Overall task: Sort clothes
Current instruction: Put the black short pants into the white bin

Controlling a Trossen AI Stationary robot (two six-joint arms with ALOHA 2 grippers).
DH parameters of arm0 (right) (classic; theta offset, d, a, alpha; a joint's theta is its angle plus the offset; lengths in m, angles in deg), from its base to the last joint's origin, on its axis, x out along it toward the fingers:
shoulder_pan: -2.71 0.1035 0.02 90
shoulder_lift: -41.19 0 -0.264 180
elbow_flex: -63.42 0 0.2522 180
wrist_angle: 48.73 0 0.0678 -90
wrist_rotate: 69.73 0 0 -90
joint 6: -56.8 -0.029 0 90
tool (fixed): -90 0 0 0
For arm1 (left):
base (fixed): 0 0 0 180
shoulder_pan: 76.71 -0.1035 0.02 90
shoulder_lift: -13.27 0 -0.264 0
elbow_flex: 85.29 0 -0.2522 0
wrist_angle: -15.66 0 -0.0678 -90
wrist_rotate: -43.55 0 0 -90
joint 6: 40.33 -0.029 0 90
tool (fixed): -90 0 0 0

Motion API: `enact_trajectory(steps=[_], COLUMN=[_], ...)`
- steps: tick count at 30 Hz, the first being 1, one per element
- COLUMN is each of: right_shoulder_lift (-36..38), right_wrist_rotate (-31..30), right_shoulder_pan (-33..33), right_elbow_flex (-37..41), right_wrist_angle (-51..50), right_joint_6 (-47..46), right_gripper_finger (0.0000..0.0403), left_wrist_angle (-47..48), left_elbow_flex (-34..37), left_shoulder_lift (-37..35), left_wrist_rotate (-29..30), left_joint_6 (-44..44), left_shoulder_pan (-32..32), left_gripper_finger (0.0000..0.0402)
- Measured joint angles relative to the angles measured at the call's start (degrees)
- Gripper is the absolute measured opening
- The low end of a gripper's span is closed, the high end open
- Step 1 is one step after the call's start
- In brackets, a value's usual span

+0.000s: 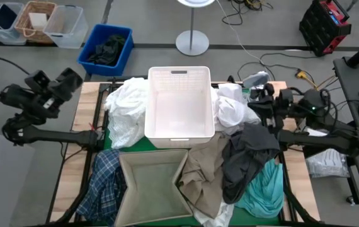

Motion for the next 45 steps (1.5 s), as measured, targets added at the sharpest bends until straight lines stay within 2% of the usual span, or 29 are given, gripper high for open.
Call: enact_trajectory(steps=[4,8,18,27,29,32,40,45], right_shoulder_lift=[-6.5,-13.8,-27.2,-33.9,-35.5,-37.7,-44.0,-48.3], right_wrist_rotate=[0.0,-0.3,-4.0,-5.8,-6.5,-6.7,-6.4,-6.3], right_shoulder_pan=[0.0,0.0,0.0,0.0,0.0,0.0,0.0,0.0], right_elbow_flex=[-5.1,-11.8,-31.6,-41.6,-44.4,-48.8,-62.5,-71.0], right_wrist_angle=[-1.0,-4.8,-18.4,-28.1,-31.2,-35.5,-48.1,-53.5], right_joint_6=[-8.0,-9.6,-5.0,-0.2,0.8,1.9,3.7,8.9], right_gripper_finger=[0.0013,0.0013,0.0013,0.0013,0.0013,0.0013,0.0013,0.0013], left_wrist_angle=[-0.2,-0.1,-0.5,0.3,4.0,15.7,33.9,36.1], left_elbow_flex=[-4.0,-7.4,-16.2,-21.8,-22.3,-22.0,-20.3,-20.4], left_shoulder_lift=[1.8,3.5,7.6,9.7,9.7,9.9,12.7,16.0], left_wrist_rotate=[0.0,0.0,0.0,0.0,-1.1,-4.1,-4.2,-4.2], left_joint_6=[0.0,0.0,0.5,0.6,-1.9,-3.4,-0.8,4.2], left_shoulder_pan=[0.0,0.0,0.0,0.0,0.0,0.0,0.0,0.0], left_gripper_finger=[0.0000,0.0000,0.0000,0.0000,0.0000,0.0000,0.0000,0.0000])
